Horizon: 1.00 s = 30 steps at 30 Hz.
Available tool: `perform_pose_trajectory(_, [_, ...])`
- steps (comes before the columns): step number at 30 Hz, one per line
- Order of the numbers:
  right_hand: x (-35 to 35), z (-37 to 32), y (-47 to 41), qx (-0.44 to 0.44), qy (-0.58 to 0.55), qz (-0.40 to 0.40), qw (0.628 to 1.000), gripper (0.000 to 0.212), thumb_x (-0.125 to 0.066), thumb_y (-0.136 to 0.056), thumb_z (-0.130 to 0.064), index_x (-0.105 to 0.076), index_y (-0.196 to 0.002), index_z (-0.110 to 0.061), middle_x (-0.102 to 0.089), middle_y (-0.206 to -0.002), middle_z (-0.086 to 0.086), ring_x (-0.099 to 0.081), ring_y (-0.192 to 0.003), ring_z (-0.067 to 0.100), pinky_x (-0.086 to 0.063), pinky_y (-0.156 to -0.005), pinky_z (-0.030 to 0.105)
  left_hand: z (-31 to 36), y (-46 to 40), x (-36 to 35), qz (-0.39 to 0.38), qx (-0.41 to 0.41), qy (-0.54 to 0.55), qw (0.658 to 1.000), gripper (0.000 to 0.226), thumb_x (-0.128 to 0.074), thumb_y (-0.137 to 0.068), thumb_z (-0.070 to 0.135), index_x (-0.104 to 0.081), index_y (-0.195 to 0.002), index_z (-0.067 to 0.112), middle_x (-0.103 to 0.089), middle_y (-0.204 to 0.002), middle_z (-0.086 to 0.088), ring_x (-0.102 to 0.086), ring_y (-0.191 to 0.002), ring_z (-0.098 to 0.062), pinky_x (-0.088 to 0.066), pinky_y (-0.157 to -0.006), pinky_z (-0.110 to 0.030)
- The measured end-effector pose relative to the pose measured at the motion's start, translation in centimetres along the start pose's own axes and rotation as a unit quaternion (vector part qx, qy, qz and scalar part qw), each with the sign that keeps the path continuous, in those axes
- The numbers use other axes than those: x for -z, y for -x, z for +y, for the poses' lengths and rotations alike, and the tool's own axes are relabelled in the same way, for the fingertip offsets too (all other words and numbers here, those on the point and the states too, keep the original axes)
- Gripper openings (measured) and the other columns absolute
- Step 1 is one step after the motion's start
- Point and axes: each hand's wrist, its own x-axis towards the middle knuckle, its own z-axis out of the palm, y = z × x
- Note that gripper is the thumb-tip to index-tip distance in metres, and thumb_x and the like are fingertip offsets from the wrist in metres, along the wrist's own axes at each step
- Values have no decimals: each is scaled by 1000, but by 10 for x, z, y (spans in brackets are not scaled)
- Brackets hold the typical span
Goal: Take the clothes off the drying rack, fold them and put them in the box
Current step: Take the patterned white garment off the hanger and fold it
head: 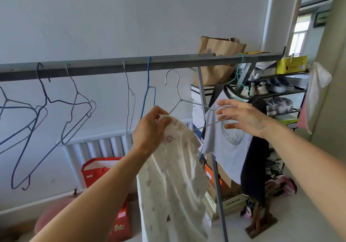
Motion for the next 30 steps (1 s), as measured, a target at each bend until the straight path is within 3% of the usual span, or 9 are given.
perform_pose_trajectory(2, [-6,0,-3,55,219,77,971,13,-65,-89,-43,-67,-93,-31,-66,-94,0,-60,-87,17,-44,-73,30,4,2,-3,-9,-1,5,1000,6,-64,-90,32,-59,-88,30,-65,-81,8,-63,-76,-18,-56,-69,-46])
perform_pose_trajectory(5, [-19,0,-10,122,483,121,859,27,-48,-90,-63,-64,-84,-41,-63,-96,-13,-54,-99,13,-37,-89,36,11,7,-8,-31,-7,1,999,6,-64,-91,31,-59,-88,30,-63,-80,7,-64,-75,-17,-55,-64,-38])
perform_pose_trajectory(9, [-43,-2,-17,169,340,58,923,51,-47,-76,-79,-66,-101,-38,-71,-98,-8,-65,-96,15,-47,-94,49,21,10,-13,-66,-2,68,995,8,-65,-92,25,-58,-90,27,-66,-82,-1,-67,-72,-19,-55,-57,-30])
perform_pose_trajectory(14, [-40,-10,-25,199,329,79,920,38,-48,-74,-71,-69,-87,-42,-70,-78,3,-63,-77,19,-46,-91,53,25,10,-7,-147,16,167,975,22,-73,-87,15,-53,-79,18,-55,-81,-2,-55,-60,-9,-43,-50,-20])
perform_pose_trajectory(17, [-32,-12,-27,208,334,74,916,29,-55,-86,-58,-71,-82,-34,-66,-69,9,-54,-59,8,-45,-77,43,26,8,-6,-184,19,187,965,28,-72,-87,11,-50,-72,19,-51,-75,-5,-51,-61,-10,-42,-51,-21])
perform_pose_trajectory(20, [-25,-14,-27,208,332,80,917,26,-58,-93,-43,-71,-79,-25,-45,-48,-7,-41,-46,1,-28,-63,27,25,6,-9,-145,26,193,970,24,-68,-88,3,-52,-74,16,-51,-68,-3,-47,-56,-7,-42,-50,-20])
perform_pose_trajectory(24, [-15,-18,-24,178,324,108,923,26,-59,-94,-39,-71,-78,-21,-42,-43,-13,-39,-48,4,-28,-70,29,19,2,-15,-109,23,161,981,16,-65,-92,10,-56,-80,17,-54,-69,-3,-53,-61,-11,-48,-56,-22])
perform_pose_trajectory(27, [-1,-23,-22,133,400,158,893,36,-56,-94,-43,-66,-74,-15,-48,-46,-15,-45,-56,8,-28,-81,37,16,-2,-16,-122,6,75,990,14,-57,-98,20,-59,-112,20,-59,-80,-3,-57,-74,-12,-48,-69,-23])
perform_pose_trajectory(30, [10,-27,-21,97,525,265,803,36,-49,-95,-38,-56,-67,-16,-56,-60,-6,-54,-68,27,-37,-88,42,15,-4,-18,-132,-5,-7,991,23,-47,-102,20,-64,-117,15,-64,-98,1,-60,-91,-12,-44,-73,-16])
